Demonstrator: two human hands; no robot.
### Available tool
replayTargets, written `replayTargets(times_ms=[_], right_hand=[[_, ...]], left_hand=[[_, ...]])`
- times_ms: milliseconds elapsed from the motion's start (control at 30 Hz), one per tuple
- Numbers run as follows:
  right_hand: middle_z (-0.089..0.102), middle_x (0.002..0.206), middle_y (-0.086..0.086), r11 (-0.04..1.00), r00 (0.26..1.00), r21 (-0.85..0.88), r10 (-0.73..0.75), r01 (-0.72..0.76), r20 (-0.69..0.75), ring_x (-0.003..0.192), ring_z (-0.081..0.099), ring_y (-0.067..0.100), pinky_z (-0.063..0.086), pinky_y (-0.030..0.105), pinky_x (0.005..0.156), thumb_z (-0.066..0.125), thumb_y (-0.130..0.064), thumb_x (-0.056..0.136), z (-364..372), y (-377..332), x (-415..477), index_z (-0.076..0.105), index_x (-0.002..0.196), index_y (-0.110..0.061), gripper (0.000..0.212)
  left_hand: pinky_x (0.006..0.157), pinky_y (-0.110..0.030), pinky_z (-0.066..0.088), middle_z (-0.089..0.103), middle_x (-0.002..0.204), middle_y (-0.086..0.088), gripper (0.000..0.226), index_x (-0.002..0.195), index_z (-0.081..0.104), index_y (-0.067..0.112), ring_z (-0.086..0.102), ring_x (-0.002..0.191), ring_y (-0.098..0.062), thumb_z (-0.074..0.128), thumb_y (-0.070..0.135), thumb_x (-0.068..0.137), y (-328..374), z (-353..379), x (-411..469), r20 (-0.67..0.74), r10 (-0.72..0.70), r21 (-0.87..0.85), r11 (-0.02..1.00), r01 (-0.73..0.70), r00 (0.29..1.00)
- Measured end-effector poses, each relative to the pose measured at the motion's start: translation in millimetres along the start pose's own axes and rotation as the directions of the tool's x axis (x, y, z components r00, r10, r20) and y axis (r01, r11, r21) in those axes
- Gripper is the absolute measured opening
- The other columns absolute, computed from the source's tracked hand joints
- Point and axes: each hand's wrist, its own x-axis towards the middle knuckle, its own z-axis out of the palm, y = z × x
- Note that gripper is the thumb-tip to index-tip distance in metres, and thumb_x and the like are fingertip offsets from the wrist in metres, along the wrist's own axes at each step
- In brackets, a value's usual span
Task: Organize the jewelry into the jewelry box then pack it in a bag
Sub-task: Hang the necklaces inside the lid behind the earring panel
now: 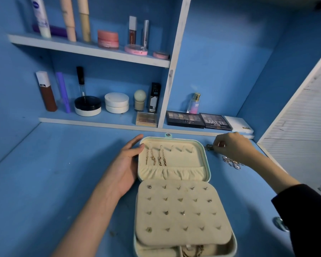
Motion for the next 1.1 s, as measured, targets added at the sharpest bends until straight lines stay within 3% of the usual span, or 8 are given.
replayTargets(times_ms=[67, 133, 267, 467, 567, 667, 867, 1100], right_hand=[[0.066, 0.074, -0.002, 0.964, 0.996, 0.264, 0.036, -0.014, -0.079, 0.068, 0.055, 0.017, 0.046, 0.03, 0.061, 0.06, -0.014, 0.083, -3.8, 2.9, -0.6, 0.064, 0.07, -0.023, 0.016], [0.066, 0.071, 0.004, 0.887, 0.99, 0.462, 0.087, -0.028, -0.108, 0.063, 0.052, 0.015, 0.042, 0.025, 0.058, 0.061, -0.008, 0.083, -11.9, 1.5, -1.6, 0.067, 0.072, -0.011, 0.013], [0.065, 0.074, 0.011, 0.621, 0.988, 0.783, 0.143, -0.05, -0.051, 0.068, 0.055, 0.019, 0.042, 0.026, 0.061, 0.056, -0.005, 0.089, -32.6, -1.9, -4.6, 0.065, 0.083, 0.003, 0.013], [0.063, 0.062, 0.005, 0.283, 0.991, 0.959, 0.131, -0.012, -0.026, 0.064, 0.058, 0.018, 0.043, 0.028, 0.062, 0.049, -0.003, 0.089, -61.1, -18.9, -10.5, 0.058, 0.075, -0.005, 0.017], [0.062, 0.06, 0.007, 0.15, 0.995, 0.988, 0.096, -0.031, 0.017, 0.067, 0.058, 0.024, 0.043, 0.034, 0.071, 0.045, -0.005, 0.089, -70.4, -30.9, -14.6, 0.055, 0.072, -0.006, 0.02], [0.058, 0.054, 0.006, 0.111, 0.999, 0.993, 0.048, -0.029, 0.024, 0.062, 0.058, 0.023, 0.044, 0.036, 0.075, 0.044, -0.007, 0.089, -77.5, -45.8, -20.2, 0.053, 0.072, -0.007, 0.019], [0.053, 0.056, 0.002, 0.087, 1.0, 0.996, -0.022, -0.003, 0.005, 0.052, 0.048, 0.015, 0.043, 0.023, 0.052, 0.047, -0.005, 0.09, -93.8, -70.9, -29.0, 0.058, 0.08, -0.011, 0.016], [0.067, 0.073, 0.01, 0.202, 0.989, 0.979, -0.146, 0.003, 0.027, 0.046, 0.03, 0.014, 0.027, 0.02, 0.045, 0.053, 0.001, 0.086, -104.2, -82.8, -37.9, 0.06, 0.098, -0.017, 0.023]], left_hand=[[0.066, -0.033, 0.049, 0.072, 0.092, -0.006, 0.041, 0.132, 0.051, 0.02, 0.067, 0.085, -0.019, 0.047, 0.005, 0.094, 0.0, 0.2, -0.2, 0.001, 0.001, -0.001, 1.0, -0.001, 1.0], [0.068, -0.034, 0.049, 0.07, 0.097, -0.007, 0.042, 0.133, 0.051, 0.02, 0.065, 0.088, -0.02, 0.047, 0.005, 0.094, 0.2, 0.2, -0.3, 0.002, -0.002, -0.002, 1.0, 0.002, 1.0], [0.07, -0.034, 0.049, 0.068, 0.103, -0.009, 0.042, 0.133, 0.051, 0.02, 0.064, 0.091, -0.021, 0.046, 0.004, 0.094, 0.3, 0.2, -0.5, 0.002, -0.004, 0.002, 1.0, 0.004, 1.0], [0.071, -0.035, 0.049, 0.07, 0.099, -0.008, 0.041, 0.132, 0.052, 0.019, 0.065, 0.09, -0.021, 0.046, 0.004, 0.094, 0.2, 0.3, -1.2, 0.004, -0.006, -0.007, 1.0, 0.006, 1.0], [0.07, -0.035, 0.049, 0.072, 0.094, -0.006, 0.041, 0.131, 0.052, 0.018, 0.066, 0.087, -0.02, 0.047, 0.004, 0.093, 0.0, 0.7, -0.8, 0.007, -0.002, -0.009, 1.0, 0.002, 1.0], [0.07, -0.034, 0.049, 0.072, 0.091, -0.005, 0.041, 0.131, 0.052, 0.017, 0.066, 0.086, -0.02, 0.047, 0.003, 0.093, -0.2, 0.9, -0.4, 0.002, 0.002, -0.01, 1.0, -0.002, 1.0], [0.067, -0.03, 0.049, 0.073, 0.088, -0.003, 0.042, 0.132, 0.052, 0.017, 0.067, 0.082, -0.017, 0.047, 0.003, 0.093, -0.6, 0.4, 0.7, 0.015, 0.005, -0.021, 1.0, -0.005, 1.0], [0.058, -0.025, 0.056, 0.072, 0.09, -0.004, 0.041, 0.131, 0.053, 0.018, 0.065, 0.084, -0.018, 0.048, 0.003, 0.092, -1.2, -1.3, 0.7, 0.018, 0.003, -0.045, 0.999, -0.003, 1.0]])
